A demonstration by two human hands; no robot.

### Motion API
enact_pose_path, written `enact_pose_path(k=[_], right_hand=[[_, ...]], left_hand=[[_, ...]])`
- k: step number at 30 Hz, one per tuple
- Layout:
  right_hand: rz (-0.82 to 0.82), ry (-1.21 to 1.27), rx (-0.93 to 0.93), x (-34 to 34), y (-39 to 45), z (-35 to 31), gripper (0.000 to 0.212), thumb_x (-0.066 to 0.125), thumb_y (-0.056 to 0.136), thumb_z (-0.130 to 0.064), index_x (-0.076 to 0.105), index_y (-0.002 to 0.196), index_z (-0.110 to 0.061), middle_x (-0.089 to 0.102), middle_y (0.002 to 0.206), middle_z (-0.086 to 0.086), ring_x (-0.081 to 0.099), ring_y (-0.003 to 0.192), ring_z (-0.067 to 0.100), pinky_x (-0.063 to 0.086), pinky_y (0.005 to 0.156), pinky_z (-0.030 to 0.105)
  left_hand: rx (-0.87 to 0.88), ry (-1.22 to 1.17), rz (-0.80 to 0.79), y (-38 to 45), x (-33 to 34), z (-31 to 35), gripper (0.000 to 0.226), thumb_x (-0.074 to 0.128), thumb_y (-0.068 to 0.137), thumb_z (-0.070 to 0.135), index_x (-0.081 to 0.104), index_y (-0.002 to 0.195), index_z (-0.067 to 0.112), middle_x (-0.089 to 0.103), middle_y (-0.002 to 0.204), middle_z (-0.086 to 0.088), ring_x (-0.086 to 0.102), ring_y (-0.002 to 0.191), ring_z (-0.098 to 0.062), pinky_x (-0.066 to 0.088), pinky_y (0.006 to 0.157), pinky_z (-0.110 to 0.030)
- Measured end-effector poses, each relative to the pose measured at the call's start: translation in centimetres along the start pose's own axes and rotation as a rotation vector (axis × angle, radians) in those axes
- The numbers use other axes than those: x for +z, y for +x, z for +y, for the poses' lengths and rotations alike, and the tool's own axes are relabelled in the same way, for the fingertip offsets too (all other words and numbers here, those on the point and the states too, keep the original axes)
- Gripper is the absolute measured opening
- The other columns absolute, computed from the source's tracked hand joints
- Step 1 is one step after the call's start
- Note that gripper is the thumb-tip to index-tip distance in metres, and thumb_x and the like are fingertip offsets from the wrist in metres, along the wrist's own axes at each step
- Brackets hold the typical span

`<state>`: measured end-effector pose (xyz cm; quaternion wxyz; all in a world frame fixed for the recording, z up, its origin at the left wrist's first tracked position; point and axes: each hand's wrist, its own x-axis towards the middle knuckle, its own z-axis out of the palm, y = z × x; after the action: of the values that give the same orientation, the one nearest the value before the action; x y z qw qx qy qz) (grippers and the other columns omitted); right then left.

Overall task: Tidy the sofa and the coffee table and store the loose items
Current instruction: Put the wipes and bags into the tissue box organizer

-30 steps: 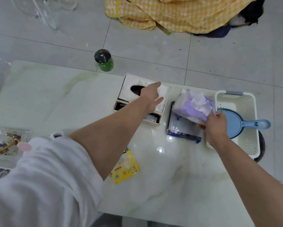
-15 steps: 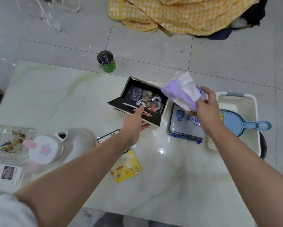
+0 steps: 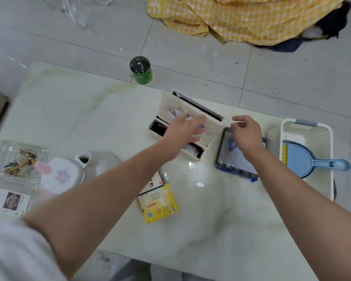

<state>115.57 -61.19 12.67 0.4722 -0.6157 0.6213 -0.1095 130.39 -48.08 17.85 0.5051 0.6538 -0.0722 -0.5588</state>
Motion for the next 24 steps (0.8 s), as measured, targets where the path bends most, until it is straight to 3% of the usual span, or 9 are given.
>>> enact_pose_path(k=[2,4,6,10,12,14,16,19,24], right_hand=[[0.021,-0.021,0.079,-1.5,-0.1,1.7,0.027,0.054,0.089,-0.012,0.066,0.112,-0.018,0.071,0.110,0.013,0.062,0.078,0.023,0.053,0.077,0.038],[-0.002,-0.153,0.155,-2.8,-0.4,3.5,0.030,0.055,0.091,-0.016,0.065,0.119,-0.017,0.069,0.116,0.010,0.064,0.091,0.025,0.051,0.085,0.036],[-0.071,-0.328,0.187,-3.8,-1.1,5.5,0.037,0.058,0.089,-0.020,0.062,0.126,-0.016,0.067,0.121,0.010,0.063,0.105,0.029,0.050,0.092,0.036],[-0.252,-0.668,0.072,-3.9,-2.7,8.9,0.079,0.075,0.077,-0.042,0.040,0.146,-0.025,0.035,0.151,0.017,0.038,0.138,0.034,0.039,0.109,0.042],[-0.286,-0.692,0.083,-3.4,-3.1,10.2,0.103,0.078,0.071,-0.056,0.020,0.154,-0.034,0.004,0.163,0.014,0.010,0.150,0.038,0.025,0.118,0.052],[-0.260,-0.679,0.087,-2.8,-3.3,11.3,0.115,0.080,0.066,-0.062,0.012,0.155,-0.037,-0.007,0.165,0.013,0.004,0.150,0.041,0.019,0.120,0.052],[-0.141,-0.629,0.059,-2.2,-3.3,11.9,0.107,0.079,0.065,-0.064,0.021,0.152,-0.038,0.002,0.164,0.014,0.018,0.146,0.041,0.026,0.118,0.049],[0.097,-0.342,0.078,-1.3,-3.0,12.1,0.082,0.081,0.069,-0.054,0.044,0.137,-0.028,0.039,0.143,0.017,0.041,0.130,0.035,0.038,0.106,0.044],[0.255,0.012,0.281,0.3,-2.3,10.7,0.086,0.088,0.068,-0.023,0.039,0.137,-0.006,0.064,0.121,0.011,0.064,0.107,0.028,0.051,0.094,0.040]], left_hand=[[0.105,0.332,0.091,1.2,0.1,1.0,0.031,0.064,0.090,0.029,0.066,0.117,0.013,0.070,0.103,0.000,0.068,0.100,-0.020,0.057,0.088,-0.037],[0.281,0.630,0.266,2.3,-0.7,1.5,0.028,0.064,0.088,0.029,0.069,0.114,0.020,0.069,0.107,0.002,0.065,0.103,-0.018,0.050,0.087,-0.026],[0.357,0.836,0.420,3.8,-2.1,1.8,0.039,0.066,0.085,0.032,0.061,0.123,0.024,0.061,0.118,-0.005,0.056,0.111,-0.024,0.044,0.087,-0.029],[0.063,0.979,0.341,6.9,-5.5,0.3,0.075,0.062,0.087,0.048,0.028,0.150,0.025,0.047,0.139,-0.014,0.048,0.125,-0.035,0.042,0.101,-0.042],[-0.018,0.903,0.283,7.8,-6.5,-1.2,0.073,0.054,0.092,0.049,0.021,0.152,0.022,0.048,0.142,-0.013,0.049,0.125,-0.036,0.041,0.099,-0.041],[-0.020,0.886,0.324,8.4,-6.8,-2.1,0.065,0.047,0.095,0.051,0.027,0.148,0.018,0.053,0.136,-0.015,0.051,0.120,-0.037,0.041,0.093,-0.040],[-0.020,0.893,0.340,9.0,-6.8,-2.2,0.063,0.045,0.095,0.052,0.030,0.145,0.015,0.055,0.131,-0.016,0.053,0.115,-0.036,0.040,0.085,-0.038],[-0.041,0.881,0.311,9.5,-7.1,-2.2,0.063,0.044,0.095,0.052,0.030,0.144,0.014,0.055,0.128,-0.015,0.051,0.102,-0.030,0.039,0.080,-0.037],[-0.046,0.856,0.274,10.0,-7.5,-2.2,0.062,0.046,0.095,0.052,0.030,0.143,0.016,0.053,0.121,-0.008,0.048,0.098,-0.026,0.037,0.080,-0.036]])
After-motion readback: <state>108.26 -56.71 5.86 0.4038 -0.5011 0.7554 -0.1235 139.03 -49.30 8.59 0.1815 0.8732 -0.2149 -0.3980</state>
